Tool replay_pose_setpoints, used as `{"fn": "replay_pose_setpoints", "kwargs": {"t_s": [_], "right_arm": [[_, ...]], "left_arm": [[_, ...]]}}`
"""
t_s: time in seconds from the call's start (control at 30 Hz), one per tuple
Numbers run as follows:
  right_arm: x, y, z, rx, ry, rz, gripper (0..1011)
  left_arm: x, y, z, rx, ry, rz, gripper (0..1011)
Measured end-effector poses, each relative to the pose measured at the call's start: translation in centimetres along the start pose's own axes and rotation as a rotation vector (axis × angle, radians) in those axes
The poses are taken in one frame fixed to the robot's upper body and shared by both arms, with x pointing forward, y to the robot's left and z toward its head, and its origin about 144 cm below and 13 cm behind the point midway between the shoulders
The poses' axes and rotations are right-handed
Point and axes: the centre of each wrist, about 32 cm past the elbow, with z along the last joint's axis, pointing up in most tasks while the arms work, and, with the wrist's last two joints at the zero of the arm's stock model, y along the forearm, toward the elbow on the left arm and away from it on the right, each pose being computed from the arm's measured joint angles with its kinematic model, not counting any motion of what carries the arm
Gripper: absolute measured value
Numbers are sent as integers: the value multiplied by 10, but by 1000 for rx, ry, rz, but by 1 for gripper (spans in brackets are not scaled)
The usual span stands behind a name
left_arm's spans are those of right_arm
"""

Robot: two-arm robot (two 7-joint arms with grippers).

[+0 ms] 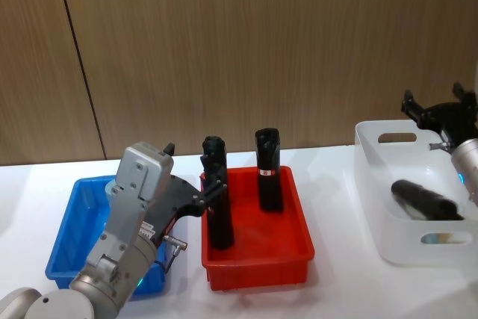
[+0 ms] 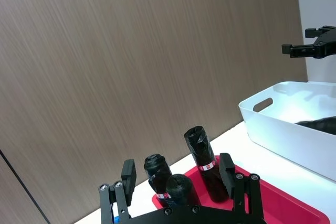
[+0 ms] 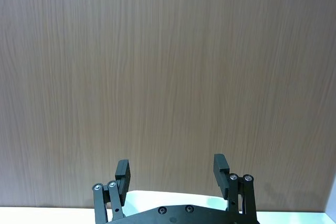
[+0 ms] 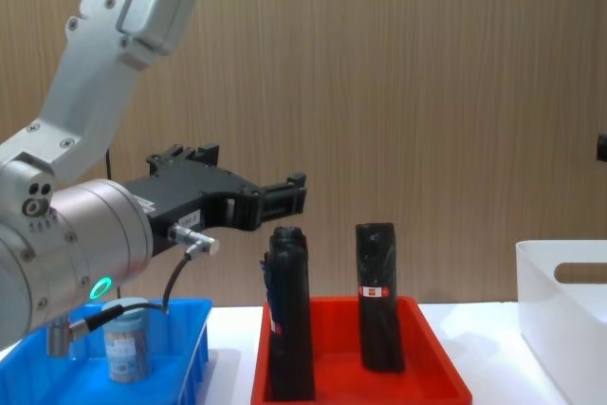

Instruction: Pick the cotton swabs from the blue box and place them into the white box.

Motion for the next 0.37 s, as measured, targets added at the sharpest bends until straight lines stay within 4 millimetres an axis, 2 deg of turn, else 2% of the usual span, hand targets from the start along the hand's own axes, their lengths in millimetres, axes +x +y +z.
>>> {"fn": "replay_pose_setpoints", "kwargs": {"t_s": [0.37], "right_arm": [[0,0,-3,7,8,-5,1002]], "left_arm": [[0,0,0,0,0,0,1004]]}}
